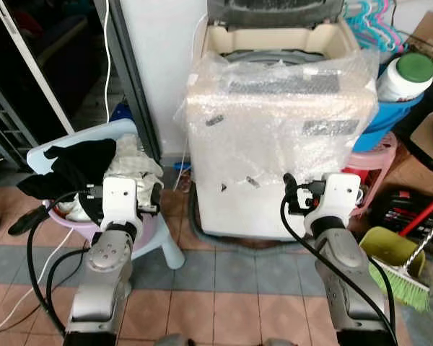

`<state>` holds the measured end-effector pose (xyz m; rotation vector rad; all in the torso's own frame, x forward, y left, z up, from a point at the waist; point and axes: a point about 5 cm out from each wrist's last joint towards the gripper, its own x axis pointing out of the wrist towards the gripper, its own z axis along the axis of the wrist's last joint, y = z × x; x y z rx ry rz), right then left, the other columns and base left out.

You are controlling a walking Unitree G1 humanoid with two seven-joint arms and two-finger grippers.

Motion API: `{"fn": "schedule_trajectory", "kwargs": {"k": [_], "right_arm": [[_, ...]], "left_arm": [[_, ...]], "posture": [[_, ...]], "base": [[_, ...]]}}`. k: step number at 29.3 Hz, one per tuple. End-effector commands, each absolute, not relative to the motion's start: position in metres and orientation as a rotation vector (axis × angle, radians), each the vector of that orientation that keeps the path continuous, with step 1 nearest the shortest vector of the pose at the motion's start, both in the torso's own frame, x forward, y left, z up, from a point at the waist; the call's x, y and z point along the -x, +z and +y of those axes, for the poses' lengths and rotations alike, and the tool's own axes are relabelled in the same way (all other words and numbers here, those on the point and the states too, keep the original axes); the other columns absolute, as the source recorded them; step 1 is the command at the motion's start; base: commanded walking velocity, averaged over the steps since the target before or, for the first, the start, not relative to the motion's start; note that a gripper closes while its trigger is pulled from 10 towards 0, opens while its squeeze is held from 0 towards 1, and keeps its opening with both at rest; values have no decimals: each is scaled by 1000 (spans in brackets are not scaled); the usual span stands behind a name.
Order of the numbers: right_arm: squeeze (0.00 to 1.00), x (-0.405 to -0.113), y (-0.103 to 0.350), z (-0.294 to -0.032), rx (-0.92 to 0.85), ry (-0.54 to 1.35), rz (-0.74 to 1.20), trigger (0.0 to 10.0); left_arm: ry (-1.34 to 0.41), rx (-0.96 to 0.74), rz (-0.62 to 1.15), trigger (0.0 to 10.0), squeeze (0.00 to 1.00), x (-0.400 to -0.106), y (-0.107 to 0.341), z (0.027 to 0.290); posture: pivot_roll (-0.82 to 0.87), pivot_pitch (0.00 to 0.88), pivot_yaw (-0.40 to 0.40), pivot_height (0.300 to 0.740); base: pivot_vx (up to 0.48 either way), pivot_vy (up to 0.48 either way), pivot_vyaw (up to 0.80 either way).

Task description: Clothes washing

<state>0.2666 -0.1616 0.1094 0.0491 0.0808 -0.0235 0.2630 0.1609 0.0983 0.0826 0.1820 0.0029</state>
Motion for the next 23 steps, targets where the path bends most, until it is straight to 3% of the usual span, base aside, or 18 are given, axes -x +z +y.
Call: {"fn": "schedule_trajectory", "kwargs": {"k": [1, 23], "right_arm": [[0, -268, 114, -161, -48, -15, 70, 10000], [0, -268, 114, -161, -48, -15, 70, 10000]], "left_arm": [[3, -87, 177, 10000, 0, -263, 100, 163], [3, -87, 177, 10000, 0, -263, 100, 163]], "posture": [[-98, 0, 50, 740], [-98, 0, 50, 740]], "base": [[0, 0, 0], [0, 0, 0]]}}
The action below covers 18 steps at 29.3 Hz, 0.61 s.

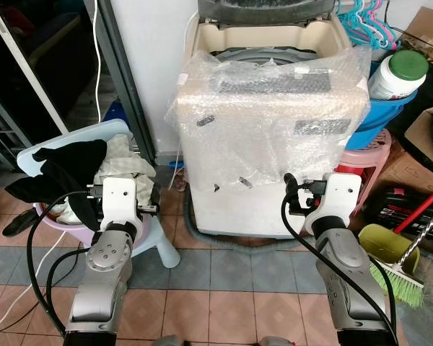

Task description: Clothes washing

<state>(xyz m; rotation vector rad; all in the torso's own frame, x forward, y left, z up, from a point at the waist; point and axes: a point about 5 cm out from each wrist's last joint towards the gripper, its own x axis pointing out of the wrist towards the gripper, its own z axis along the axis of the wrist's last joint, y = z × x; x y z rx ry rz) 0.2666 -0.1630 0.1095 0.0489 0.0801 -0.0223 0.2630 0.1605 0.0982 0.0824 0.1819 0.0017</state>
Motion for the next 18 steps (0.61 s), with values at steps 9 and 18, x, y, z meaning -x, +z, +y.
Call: {"fn": "schedule_trajectory", "kwargs": {"k": [9, 18], "right_arm": [[0, -268, 114, -161, -48, -15, 70, 10000], [0, -268, 114, -161, -48, -15, 70, 10000]], "left_arm": [[3, -87, 177, 10000, 0, -263, 100, 163], [3, -87, 177, 10000, 0, -263, 100, 163]], "posture": [[-98, 0, 50, 740], [-98, 0, 50, 740]], "base": [[0, 0, 0], [0, 0, 0]]}}
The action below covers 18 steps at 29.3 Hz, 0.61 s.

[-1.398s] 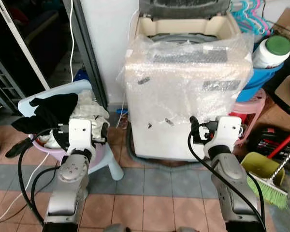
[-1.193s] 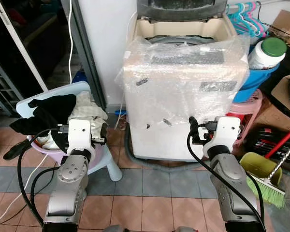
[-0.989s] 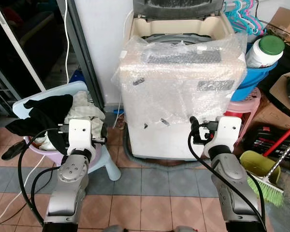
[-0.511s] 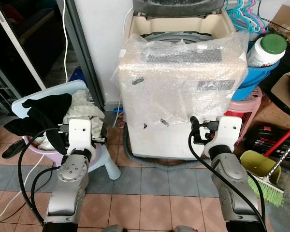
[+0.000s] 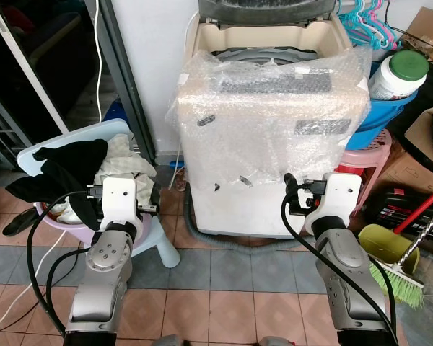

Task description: Clothes washing

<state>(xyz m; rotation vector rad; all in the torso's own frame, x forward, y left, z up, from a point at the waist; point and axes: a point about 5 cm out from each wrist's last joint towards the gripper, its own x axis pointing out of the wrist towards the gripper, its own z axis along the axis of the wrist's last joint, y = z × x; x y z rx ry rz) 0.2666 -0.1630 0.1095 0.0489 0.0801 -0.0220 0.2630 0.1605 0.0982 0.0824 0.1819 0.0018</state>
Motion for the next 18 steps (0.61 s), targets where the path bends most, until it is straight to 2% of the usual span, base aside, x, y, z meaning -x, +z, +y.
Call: {"fn": "schedule_trajectory", "kwargs": {"k": [1, 11, 12, 13, 14, 18], "right_arm": [[0, -268, 114, -161, -48, -15, 70, 10000], [0, -268, 114, -161, -48, -15, 70, 10000], [0, -268, 114, -161, -50, -14, 67, 10000], [0, -268, 114, -161, -50, -14, 67, 10000], [0, -274, 129, -154, 3, 39, -7, 10000], [0, -276, 132, -154, 15, 44, -21, 10000]], "left_arm": [[3, -87, 177, 10000, 0, -263, 100, 163], [3, -87, 177, 10000, 0, -263, 100, 163], [3, -88, 176, 10000, 0, -263, 100, 163], [3, -88, 176, 10000, 0, -263, 100, 163], [-35, -71, 83, 10000, 0, -270, 116, 152], [-37, -49, 53, 10000, 0, -274, 121, 148]], "posture": [[-98, 0, 50, 740], [-98, 0, 50, 740], [0, 0, 0, 740], [0, 0, 0, 740], [-107, 0, 34, 740], [-107, 0, 35, 740]], "base": [[0, 0, 0], [0, 0, 0], [0, 0, 0], [0, 0, 0], [0, 0, 0], [0, 0, 0]]}}
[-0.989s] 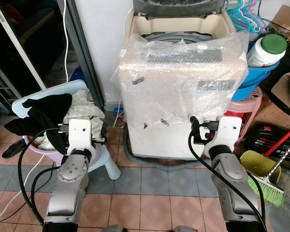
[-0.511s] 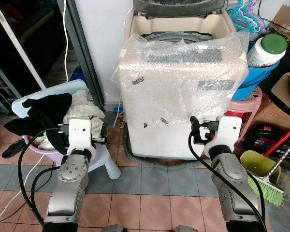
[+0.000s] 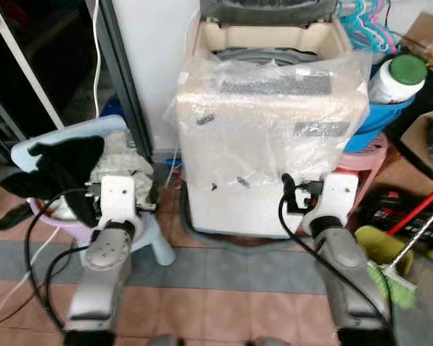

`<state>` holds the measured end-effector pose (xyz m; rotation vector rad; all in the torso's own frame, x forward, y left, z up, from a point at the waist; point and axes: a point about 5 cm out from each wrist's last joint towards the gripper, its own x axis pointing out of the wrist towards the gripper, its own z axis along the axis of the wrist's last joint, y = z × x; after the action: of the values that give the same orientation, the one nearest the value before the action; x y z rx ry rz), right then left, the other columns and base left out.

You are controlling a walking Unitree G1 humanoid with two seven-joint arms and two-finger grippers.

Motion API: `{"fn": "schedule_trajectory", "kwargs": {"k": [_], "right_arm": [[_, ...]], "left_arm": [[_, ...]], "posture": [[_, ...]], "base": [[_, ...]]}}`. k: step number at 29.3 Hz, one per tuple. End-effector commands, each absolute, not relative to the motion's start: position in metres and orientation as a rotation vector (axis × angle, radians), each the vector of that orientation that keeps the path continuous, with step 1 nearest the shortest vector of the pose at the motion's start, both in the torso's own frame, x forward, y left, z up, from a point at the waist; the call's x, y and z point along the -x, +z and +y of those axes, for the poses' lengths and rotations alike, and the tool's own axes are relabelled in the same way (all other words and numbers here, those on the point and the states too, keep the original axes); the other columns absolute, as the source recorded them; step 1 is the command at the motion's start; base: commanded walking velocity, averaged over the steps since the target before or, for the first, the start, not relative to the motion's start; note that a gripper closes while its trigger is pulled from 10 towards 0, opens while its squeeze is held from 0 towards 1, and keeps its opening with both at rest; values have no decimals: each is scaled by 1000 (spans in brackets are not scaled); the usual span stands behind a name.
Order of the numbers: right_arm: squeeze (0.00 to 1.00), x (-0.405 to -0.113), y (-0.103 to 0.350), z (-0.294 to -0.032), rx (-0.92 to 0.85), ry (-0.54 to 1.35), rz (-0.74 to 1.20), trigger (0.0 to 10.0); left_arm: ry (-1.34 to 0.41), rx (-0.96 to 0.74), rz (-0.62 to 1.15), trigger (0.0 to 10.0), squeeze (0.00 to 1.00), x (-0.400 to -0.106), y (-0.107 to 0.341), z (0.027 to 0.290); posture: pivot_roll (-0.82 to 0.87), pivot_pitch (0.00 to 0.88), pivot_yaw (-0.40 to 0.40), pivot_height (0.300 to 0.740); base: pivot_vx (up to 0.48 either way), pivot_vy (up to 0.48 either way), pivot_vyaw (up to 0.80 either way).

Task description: Clothes washing

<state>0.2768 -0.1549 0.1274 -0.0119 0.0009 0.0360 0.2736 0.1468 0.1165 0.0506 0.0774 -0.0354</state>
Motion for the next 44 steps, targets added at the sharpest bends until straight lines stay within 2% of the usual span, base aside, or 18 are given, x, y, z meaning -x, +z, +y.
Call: {"fn": "schedule_trajectory", "kwargs": {"k": [1, 10, 20, 33, 37, 44], "right_arm": [[0, -276, 131, -154, 15, 40, -17, 10000], [0, -286, 127, -151, 62, 76, -17, 10000], [0, -282, 118, -136, 50, 136, 4, 10000], [0, -276, 113, -149, 77, 108, 21, 10000], [0, -277, 114, -152, 89, 111, 25, 10000], [0, -279, 111, -146, 69, 140, 37, 10000]], "left_arm": [[-33, -50, 58, 10000, 0, -274, 120, 149], [21, -79, 70, 10000, 0, -281, 114, 160], [44, -71, 89, 10000, 0, -263, 108, 164], [12, -46, 114, 10000, 0, -267, 105, 153], [24, -30, 125, 10000, 0, -269, 105, 151], [45, -33, 138, 10000, 0, -265, 102, 153]], "posture": [[-108, 0, 36, 740], [-79, 0, 21, 740], [-47, 0, 13, 740], [-96, 0, 31, 740], [-94, 0, 24, 740], [-79, 0, 9, 740]], "base": [[0, 0, 0], [0, 0, 0], [337, 0, 800], [417, 0, 800], [315, 360, 800], [0, 115, 0]]}}
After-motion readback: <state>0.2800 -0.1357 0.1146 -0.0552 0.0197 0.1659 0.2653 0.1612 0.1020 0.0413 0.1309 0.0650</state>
